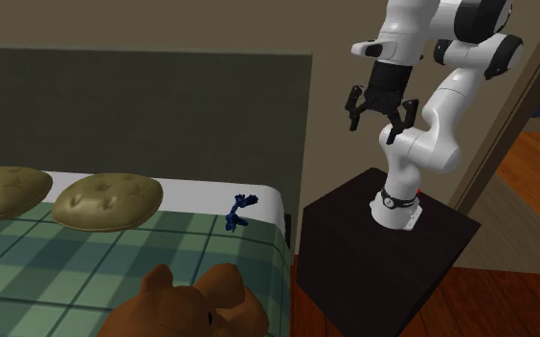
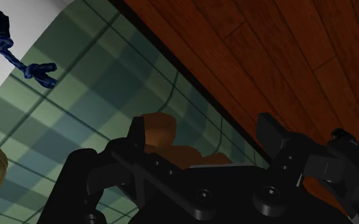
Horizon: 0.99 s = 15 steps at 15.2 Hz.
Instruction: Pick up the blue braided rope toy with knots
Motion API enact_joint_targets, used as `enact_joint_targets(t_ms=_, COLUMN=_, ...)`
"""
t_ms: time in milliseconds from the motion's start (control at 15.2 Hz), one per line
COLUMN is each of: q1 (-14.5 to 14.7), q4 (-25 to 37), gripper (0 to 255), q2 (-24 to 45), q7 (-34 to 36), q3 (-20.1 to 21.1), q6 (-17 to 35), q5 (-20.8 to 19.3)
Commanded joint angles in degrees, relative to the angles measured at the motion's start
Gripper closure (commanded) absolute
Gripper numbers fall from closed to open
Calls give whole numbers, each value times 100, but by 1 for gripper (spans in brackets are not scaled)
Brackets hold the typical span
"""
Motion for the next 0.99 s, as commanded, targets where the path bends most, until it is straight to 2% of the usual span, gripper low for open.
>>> enact_joint_targets(t_ms=0, q1=0, q4=0, gripper=0, q2=0, q7=0, q3=0, q6=0, q5=0)
enact_joint_targets(t_ms=462, q1=-105, q4=-748, gripper=0, q2=247, q7=-943, q3=-675, q6=812, q5=-456)
enact_joint_targets(t_ms=924, q1=-223, q4=-1151, gripper=0, q2=906, q7=-1878, q3=-1396, q6=1735, q5=-885)
